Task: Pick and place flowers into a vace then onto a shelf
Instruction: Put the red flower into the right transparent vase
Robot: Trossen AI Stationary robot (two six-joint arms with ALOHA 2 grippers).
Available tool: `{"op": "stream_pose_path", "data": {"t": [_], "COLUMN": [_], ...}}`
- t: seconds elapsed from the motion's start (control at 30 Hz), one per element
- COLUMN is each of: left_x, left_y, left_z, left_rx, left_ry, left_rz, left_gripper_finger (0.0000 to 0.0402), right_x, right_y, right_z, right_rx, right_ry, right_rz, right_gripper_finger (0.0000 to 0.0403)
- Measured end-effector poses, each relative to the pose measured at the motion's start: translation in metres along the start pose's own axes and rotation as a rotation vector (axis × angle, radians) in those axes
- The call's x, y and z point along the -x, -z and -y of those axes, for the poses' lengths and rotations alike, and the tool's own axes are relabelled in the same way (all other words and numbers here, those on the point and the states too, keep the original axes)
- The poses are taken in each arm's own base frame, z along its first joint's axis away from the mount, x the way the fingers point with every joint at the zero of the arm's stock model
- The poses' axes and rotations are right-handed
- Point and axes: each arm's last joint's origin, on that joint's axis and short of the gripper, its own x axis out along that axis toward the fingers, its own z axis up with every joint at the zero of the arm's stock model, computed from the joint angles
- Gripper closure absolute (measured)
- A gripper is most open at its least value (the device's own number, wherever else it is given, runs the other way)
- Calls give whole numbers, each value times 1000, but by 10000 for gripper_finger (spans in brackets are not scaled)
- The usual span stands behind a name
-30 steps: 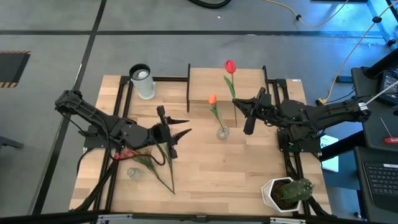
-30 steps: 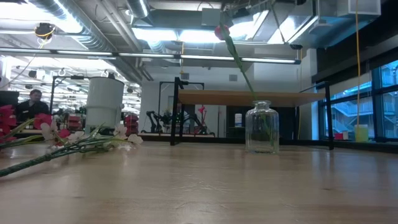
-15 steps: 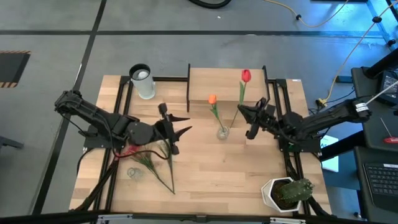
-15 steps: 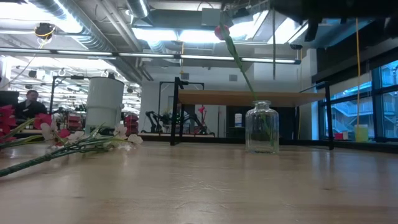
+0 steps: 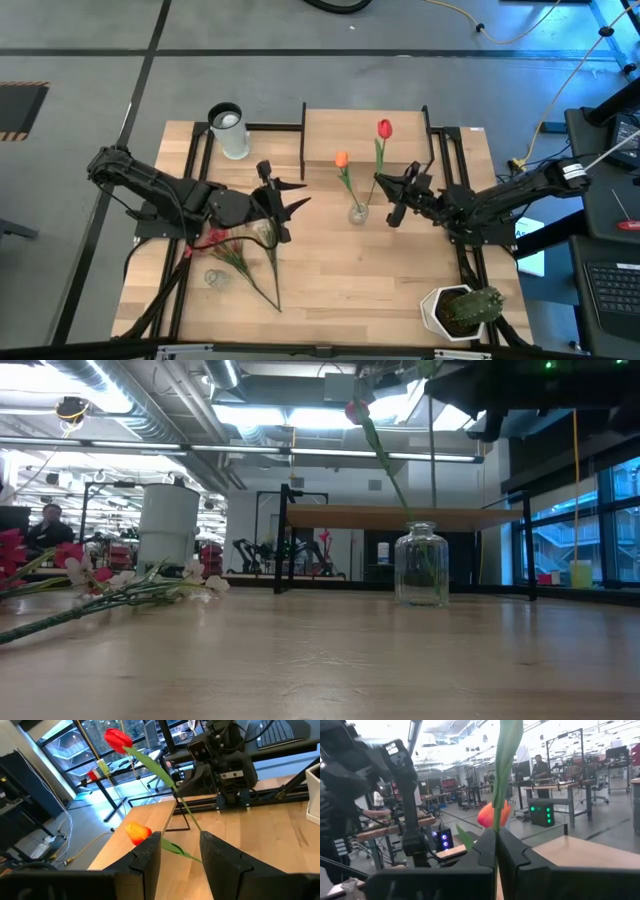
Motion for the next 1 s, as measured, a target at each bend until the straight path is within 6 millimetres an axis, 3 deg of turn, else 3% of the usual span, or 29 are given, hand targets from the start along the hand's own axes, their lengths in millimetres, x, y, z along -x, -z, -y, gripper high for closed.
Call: {"op": "stream_pose_path", "data": {"t": [1.0], "left_x": [0], "left_y": [0], "left_z": [0], "left_rx": [22], "left_ry": [1], "left_rz": [0], "left_gripper_finger": [272], "right_x": [-15], "right_y": [70], "right_z": [-3], "right_rx": [72], "right_ry": [44], "right_rz": [-198], "right_gripper_finger": [397]}}
